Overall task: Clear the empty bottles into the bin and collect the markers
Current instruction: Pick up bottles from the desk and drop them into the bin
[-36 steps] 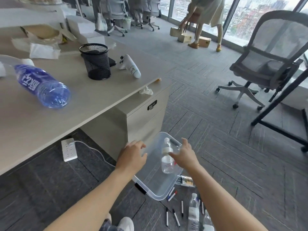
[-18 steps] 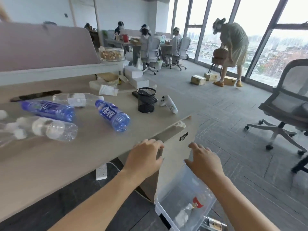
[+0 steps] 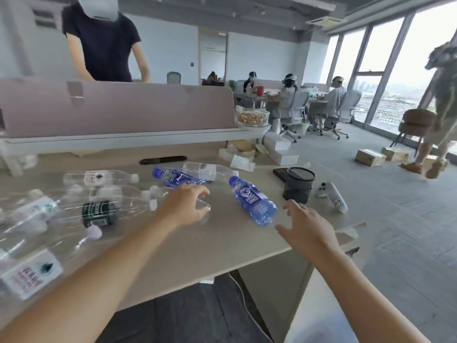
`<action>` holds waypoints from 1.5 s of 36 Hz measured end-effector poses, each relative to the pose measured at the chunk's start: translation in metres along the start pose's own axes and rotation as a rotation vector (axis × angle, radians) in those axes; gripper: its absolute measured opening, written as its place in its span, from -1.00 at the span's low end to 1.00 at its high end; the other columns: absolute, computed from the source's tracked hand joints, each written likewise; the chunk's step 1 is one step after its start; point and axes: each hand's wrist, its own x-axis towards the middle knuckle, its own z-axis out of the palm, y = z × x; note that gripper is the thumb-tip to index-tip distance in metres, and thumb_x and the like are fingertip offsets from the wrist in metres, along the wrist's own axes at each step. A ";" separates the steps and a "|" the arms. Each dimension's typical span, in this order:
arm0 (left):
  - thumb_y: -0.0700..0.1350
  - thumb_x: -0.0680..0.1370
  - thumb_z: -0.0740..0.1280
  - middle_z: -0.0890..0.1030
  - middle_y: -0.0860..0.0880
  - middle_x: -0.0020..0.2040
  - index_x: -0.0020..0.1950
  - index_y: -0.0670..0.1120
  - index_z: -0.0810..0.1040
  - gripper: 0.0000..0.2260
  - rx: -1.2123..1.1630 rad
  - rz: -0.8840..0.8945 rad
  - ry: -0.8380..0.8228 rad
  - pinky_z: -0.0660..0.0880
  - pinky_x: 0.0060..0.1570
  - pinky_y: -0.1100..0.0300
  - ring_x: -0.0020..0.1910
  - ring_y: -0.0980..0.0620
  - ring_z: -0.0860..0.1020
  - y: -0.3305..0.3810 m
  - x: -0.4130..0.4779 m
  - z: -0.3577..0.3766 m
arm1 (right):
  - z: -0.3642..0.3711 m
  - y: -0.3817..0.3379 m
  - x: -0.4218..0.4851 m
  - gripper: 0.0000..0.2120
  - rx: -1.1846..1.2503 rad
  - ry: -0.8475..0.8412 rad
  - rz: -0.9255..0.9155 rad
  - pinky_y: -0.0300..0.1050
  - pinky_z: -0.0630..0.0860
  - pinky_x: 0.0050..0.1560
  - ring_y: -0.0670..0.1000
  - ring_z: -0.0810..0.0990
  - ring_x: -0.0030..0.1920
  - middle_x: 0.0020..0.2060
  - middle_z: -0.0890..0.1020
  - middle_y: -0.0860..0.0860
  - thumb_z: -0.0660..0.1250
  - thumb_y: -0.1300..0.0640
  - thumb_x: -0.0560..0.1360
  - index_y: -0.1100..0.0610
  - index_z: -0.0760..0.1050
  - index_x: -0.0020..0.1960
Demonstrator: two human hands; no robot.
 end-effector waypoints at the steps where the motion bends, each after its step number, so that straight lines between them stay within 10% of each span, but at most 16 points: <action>1: 0.02 0.45 0.42 0.58 0.08 0.20 0.25 0.04 0.52 -0.63 0.024 -0.008 -0.019 0.43 0.18 0.09 0.22 0.02 0.49 -0.011 0.001 0.000 | 0.003 -0.008 0.004 -0.60 0.014 0.008 -0.015 -0.09 0.41 -0.08 0.05 0.53 0.14 0.13 0.59 -0.08 0.32 -0.10 0.43 -0.05 0.39 0.23; 12: -0.15 0.43 0.32 0.32 0.08 0.46 0.49 0.11 0.25 -0.36 0.336 0.062 -0.288 0.15 0.42 0.00 0.42 0.02 0.26 -0.046 0.020 0.009 | 0.027 -0.063 0.040 -0.62 -0.027 -0.020 -0.120 -0.10 0.31 -0.12 0.09 0.52 0.11 0.14 0.57 -0.04 0.29 -0.11 0.46 0.01 0.38 0.21; 18: 0.18 0.40 0.37 0.43 0.12 0.37 0.45 0.15 0.29 -0.36 0.370 0.128 -0.190 0.18 0.37 0.00 0.33 0.02 0.36 -0.035 0.027 0.013 | 0.030 -0.070 0.066 -0.54 -0.103 -0.018 -0.129 -0.10 0.27 -0.12 0.10 0.50 0.15 0.19 0.56 -0.05 0.29 -0.08 0.46 -0.03 0.35 0.32; 28: 0.18 0.34 0.36 0.50 0.14 0.22 0.38 0.21 0.35 -0.39 0.235 0.101 -0.019 0.24 0.26 0.02 0.23 0.03 0.41 -0.018 0.020 -0.025 | 0.053 -0.071 0.120 -0.39 -0.235 -0.155 0.020 0.03 0.38 0.18 0.14 0.39 0.31 0.31 0.43 0.05 0.33 -0.19 0.45 0.04 0.24 0.38; 54: 0.22 0.39 0.32 0.46 0.17 0.15 0.37 0.22 0.39 -0.46 0.060 0.445 0.108 0.30 0.24 0.07 0.15 0.09 0.44 0.109 -0.032 0.036 | -0.018 0.050 -0.012 -0.34 -0.071 -0.023 0.201 -0.05 0.47 -0.20 0.16 0.61 0.02 0.17 0.56 0.01 0.38 -0.21 0.34 -0.05 0.20 0.33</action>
